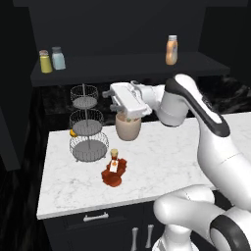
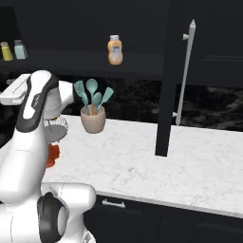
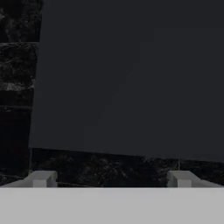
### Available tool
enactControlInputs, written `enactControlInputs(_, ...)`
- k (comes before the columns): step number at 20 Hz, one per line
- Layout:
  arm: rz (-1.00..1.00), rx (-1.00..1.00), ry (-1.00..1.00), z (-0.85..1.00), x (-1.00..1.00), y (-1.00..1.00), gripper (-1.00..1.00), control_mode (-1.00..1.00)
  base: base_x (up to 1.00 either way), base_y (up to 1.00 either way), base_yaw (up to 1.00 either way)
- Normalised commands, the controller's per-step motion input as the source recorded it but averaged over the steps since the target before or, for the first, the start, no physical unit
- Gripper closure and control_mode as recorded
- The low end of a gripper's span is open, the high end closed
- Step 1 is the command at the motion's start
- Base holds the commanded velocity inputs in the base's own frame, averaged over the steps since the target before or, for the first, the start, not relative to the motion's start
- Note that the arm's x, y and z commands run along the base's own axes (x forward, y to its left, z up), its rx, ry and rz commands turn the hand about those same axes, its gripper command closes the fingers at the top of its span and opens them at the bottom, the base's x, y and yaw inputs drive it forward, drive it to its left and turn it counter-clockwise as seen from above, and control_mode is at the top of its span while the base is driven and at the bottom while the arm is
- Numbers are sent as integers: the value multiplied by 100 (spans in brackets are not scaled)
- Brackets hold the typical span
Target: Put the shaker and condiment bottle from the counter next to their counterparts in the cabinet.
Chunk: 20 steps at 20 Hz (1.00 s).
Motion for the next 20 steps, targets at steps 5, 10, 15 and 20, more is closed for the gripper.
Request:
enactControlInputs(5,29,1,-1,-44,-13,-3,-100,-100,0,0,0)
enactControlInputs(10,30,-10,0,-48,0,-4,-100,-100,0,0,0)
enactControlInputs(15,29,-10,0,-34,0,-7,-100,-100,0,0,0)
enactControlInputs(20,1,-5,-11,0,-27,-15,-100,-100,0,0,0)
